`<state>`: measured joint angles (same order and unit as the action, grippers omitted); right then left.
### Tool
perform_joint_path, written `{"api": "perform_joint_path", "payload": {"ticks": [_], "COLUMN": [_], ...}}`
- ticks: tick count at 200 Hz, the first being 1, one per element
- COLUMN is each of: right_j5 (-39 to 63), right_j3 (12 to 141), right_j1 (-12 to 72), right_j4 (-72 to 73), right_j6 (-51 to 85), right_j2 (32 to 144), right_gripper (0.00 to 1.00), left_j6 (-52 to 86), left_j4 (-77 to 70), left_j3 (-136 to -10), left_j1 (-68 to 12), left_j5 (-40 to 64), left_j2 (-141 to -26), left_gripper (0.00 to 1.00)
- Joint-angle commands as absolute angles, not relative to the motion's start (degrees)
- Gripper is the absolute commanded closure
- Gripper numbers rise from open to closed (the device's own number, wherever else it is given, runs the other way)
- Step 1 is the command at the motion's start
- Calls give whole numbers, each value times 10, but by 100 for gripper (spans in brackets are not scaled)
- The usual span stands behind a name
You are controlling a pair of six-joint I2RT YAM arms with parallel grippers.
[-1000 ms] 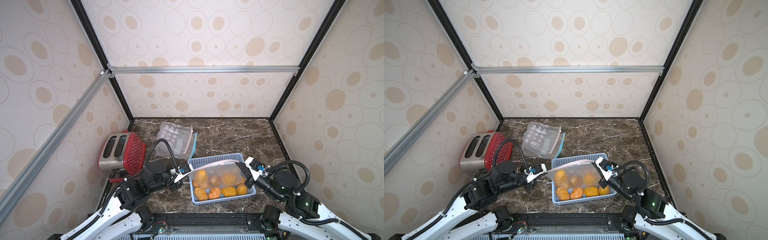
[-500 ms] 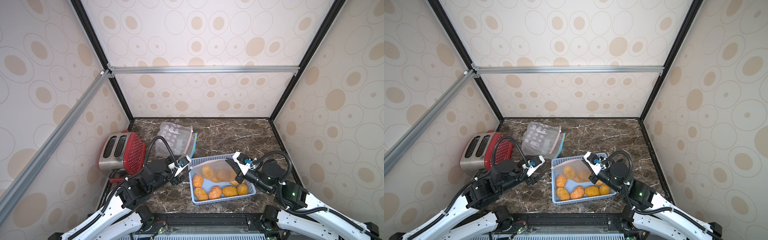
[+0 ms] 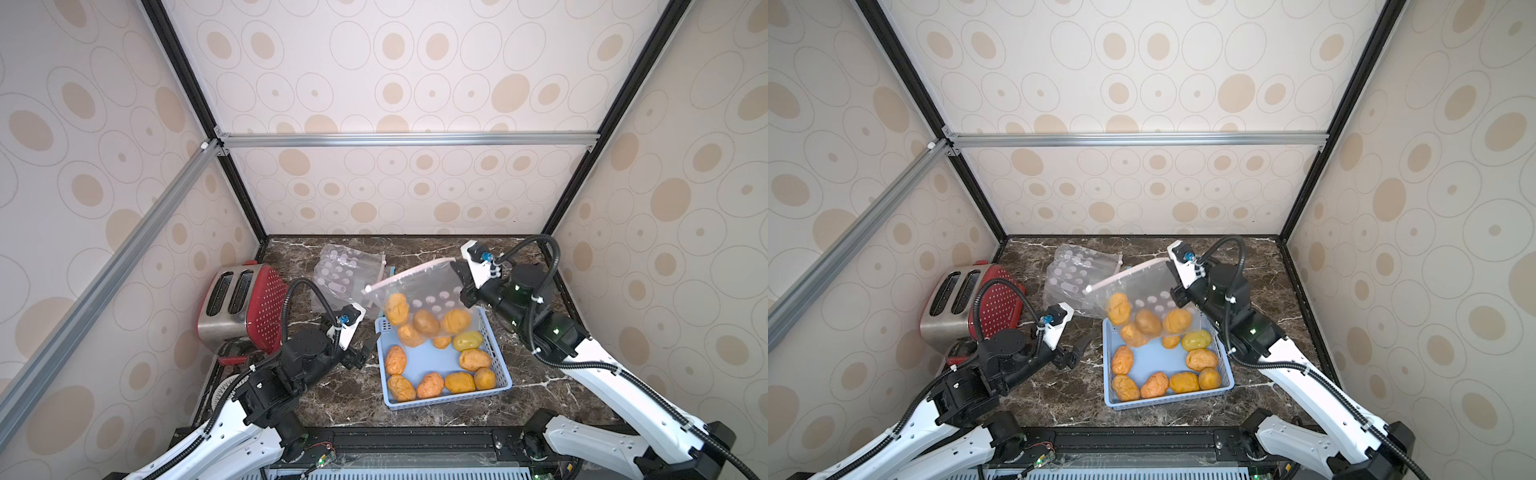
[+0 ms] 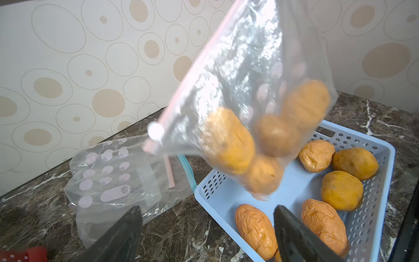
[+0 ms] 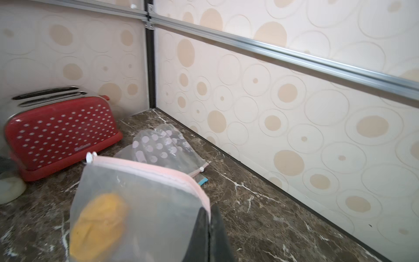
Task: Put the potatoes into a zipper bag and zip it
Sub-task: Grasp the arm.
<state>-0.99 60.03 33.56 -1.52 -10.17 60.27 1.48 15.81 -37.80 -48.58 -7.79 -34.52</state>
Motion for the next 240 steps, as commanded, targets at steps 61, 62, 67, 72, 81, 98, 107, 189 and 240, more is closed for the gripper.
{"api": "perform_joint_path", "payload": {"ticks": [61, 62, 67, 72, 81, 98, 107, 189, 240], "right_j5": [49, 48, 42, 32, 9, 10, 17, 39, -13], "right_j3": [643, 640, 620, 600, 558, 474, 439, 422, 439], "right_j1": [168, 167, 164, 164, 164, 164, 164, 164, 124], "right_j4": [8, 9, 13, 17, 25, 51, 67, 100, 77], "right_j6": [-227, -227, -226, -226, -222, -217, -204, -156, -126], "right_j2": [655, 655, 653, 651, 650, 654, 667, 828, 854], "right_gripper": [100, 100, 100, 100, 100, 100, 100, 100, 100], "left_j6": [41, 41, 40, 40, 39, 37, 36, 43, 43], "left_j4": [151, 151, 150, 149, 147, 145, 145, 150, 150], "left_j3": [-371, -371, -370, -369, -367, -365, -364, -368, -366], "left_j1": [-483, -483, -483, -483, -484, -484, -483, -483, -483], "left_j5": [-55, -55, -51, -47, -44, -41, -38, -32, -37], "left_j2": [-347, -347, -347, -347, -347, -351, -354, -373, -374], "left_gripper": [10, 10, 10, 10, 10, 10, 10, 10, 10]}}
